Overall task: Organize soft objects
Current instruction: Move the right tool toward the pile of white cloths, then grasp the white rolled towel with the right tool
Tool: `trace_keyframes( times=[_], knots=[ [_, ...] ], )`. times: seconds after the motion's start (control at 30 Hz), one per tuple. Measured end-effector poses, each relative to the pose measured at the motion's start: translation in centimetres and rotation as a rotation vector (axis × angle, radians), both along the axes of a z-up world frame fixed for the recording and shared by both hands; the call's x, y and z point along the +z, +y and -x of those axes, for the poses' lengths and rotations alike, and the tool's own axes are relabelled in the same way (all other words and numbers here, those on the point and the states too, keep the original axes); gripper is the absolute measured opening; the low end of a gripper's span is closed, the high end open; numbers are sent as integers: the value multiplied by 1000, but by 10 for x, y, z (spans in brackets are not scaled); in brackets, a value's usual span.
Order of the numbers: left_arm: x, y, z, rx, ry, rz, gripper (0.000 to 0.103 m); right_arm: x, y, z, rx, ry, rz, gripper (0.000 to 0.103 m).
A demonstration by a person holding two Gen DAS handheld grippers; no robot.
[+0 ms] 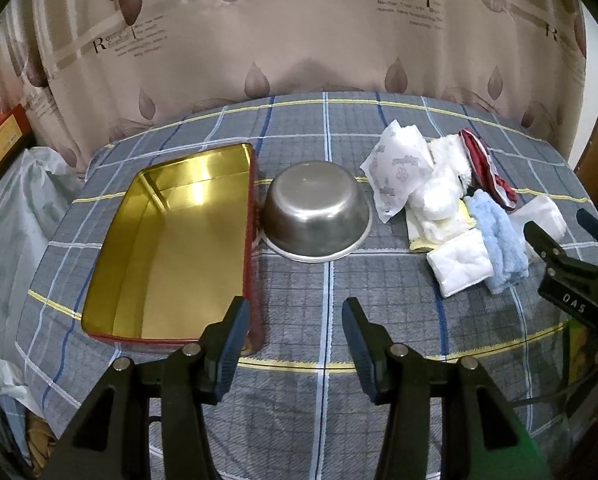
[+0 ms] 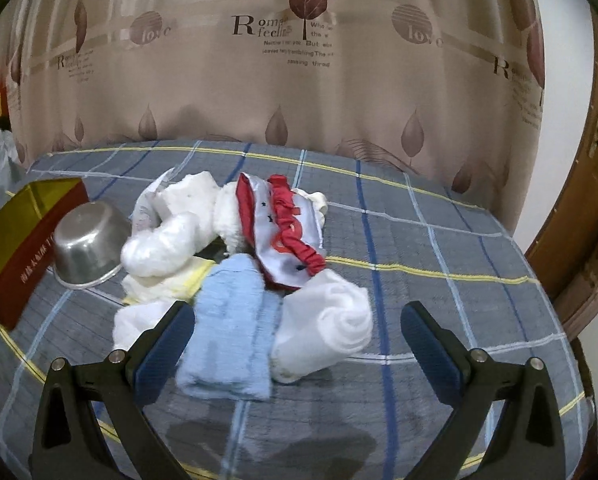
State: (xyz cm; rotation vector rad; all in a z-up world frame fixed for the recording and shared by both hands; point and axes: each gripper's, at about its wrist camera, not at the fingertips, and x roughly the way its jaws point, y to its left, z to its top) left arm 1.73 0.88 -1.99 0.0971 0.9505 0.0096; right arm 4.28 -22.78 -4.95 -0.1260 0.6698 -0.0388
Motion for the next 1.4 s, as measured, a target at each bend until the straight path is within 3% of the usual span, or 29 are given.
trace_keyframes(
  times=[1.23, 1.4],
  knots=[
    [-23, -44, -31, -100, 33, -14, 49, -12, -23, -24, 22, 88, -70, 101],
    [-25, -44, -34, -103, 35, -9, 49, -16, -25, -31, 28, 109, -77, 84]
  ],
)
